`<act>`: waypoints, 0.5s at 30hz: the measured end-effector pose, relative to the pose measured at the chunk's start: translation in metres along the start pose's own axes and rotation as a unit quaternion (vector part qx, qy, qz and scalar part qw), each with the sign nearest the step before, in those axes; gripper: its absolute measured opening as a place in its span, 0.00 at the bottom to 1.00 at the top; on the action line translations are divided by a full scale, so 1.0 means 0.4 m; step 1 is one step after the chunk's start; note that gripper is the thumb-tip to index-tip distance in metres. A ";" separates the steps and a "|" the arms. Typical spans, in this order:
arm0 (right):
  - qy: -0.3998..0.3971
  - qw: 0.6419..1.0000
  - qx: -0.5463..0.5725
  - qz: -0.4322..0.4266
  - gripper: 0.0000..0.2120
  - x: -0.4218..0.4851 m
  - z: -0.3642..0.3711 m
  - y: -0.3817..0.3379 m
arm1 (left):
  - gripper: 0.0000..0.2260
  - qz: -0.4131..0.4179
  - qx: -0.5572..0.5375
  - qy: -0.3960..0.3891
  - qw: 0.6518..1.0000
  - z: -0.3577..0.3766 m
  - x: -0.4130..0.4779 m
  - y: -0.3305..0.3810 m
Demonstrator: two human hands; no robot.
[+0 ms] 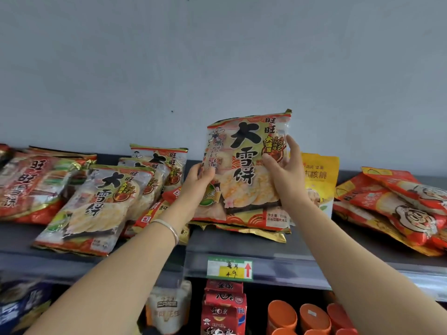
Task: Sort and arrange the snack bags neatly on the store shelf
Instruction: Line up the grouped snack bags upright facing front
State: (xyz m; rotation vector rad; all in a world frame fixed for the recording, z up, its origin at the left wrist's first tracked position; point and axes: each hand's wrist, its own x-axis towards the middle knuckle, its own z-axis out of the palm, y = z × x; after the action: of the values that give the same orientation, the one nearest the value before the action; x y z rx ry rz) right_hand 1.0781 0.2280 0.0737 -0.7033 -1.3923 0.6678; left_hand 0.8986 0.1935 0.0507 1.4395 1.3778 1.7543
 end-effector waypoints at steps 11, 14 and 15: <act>-0.063 0.997 0.038 0.022 0.31 -0.061 0.472 -0.023 | 0.28 0.025 0.045 0.087 0.995 -0.472 0.060 -0.067; -0.085 0.996 0.024 0.007 0.32 -0.102 0.621 -0.031 | 0.27 0.034 0.074 0.119 0.990 -0.618 0.078 -0.101; -0.092 0.996 0.019 0.003 0.32 -0.116 0.669 -0.030 | 0.27 0.034 0.083 0.131 0.987 -0.664 0.083 -0.116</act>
State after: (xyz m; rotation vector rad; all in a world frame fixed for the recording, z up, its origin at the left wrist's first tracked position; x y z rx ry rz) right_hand 0.8081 0.1973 0.0666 -0.6287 -1.5423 0.7771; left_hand 0.6337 0.1347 0.0395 1.3910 1.6607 1.9682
